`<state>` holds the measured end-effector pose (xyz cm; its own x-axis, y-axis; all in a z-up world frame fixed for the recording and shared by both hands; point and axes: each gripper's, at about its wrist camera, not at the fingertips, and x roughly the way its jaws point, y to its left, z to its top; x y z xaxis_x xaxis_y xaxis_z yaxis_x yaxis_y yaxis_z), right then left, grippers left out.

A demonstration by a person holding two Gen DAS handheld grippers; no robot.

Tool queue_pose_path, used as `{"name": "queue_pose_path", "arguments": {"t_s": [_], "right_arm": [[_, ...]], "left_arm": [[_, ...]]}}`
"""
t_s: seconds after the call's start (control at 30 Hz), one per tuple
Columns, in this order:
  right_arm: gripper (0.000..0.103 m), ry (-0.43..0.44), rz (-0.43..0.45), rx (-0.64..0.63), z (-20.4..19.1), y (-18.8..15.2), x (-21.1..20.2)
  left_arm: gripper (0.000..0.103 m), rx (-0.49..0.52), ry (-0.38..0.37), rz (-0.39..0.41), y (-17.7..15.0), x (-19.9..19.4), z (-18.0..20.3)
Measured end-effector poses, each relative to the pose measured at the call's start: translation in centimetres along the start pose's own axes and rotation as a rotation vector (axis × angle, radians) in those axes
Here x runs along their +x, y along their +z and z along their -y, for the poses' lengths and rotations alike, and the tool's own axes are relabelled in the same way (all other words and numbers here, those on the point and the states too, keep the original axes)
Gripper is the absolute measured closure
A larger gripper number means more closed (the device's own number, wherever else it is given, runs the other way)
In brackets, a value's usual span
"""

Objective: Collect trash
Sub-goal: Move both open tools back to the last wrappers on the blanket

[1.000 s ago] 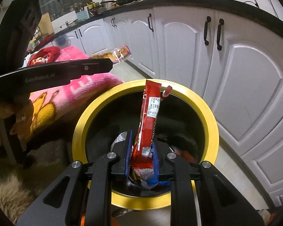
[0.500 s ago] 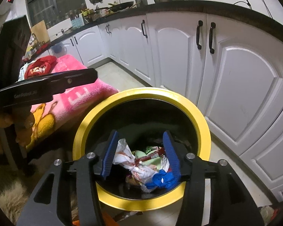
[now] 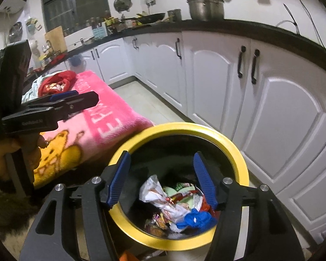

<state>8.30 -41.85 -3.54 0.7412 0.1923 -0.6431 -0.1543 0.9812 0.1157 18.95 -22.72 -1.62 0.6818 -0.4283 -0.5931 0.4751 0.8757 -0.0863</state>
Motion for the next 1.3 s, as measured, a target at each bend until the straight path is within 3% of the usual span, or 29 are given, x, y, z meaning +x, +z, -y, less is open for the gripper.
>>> {"name": "queue_pose_path", "arguments": {"t_s": [0.7, 1.07, 1.3], "right_arm": [[0.039, 0.124, -0.001, -0.151, -11.3, 6.4, 5.1], [0.039, 0.163, -0.048, -0.176, -15.9, 8.9, 10.7], [0.039, 0.163, -0.095, -0.159, -18.0, 9.9, 15.1]], "left_arm": [[0.011, -0.173, 0.234, 0.103, -0.9, -6.5, -13.6], [0.011, -0.257, 0.352, 0.077, -2.3, -6.8, -20.9], [0.011, -0.309, 0.379, 0.042, -3.0, -6.1, -24.6]]}}
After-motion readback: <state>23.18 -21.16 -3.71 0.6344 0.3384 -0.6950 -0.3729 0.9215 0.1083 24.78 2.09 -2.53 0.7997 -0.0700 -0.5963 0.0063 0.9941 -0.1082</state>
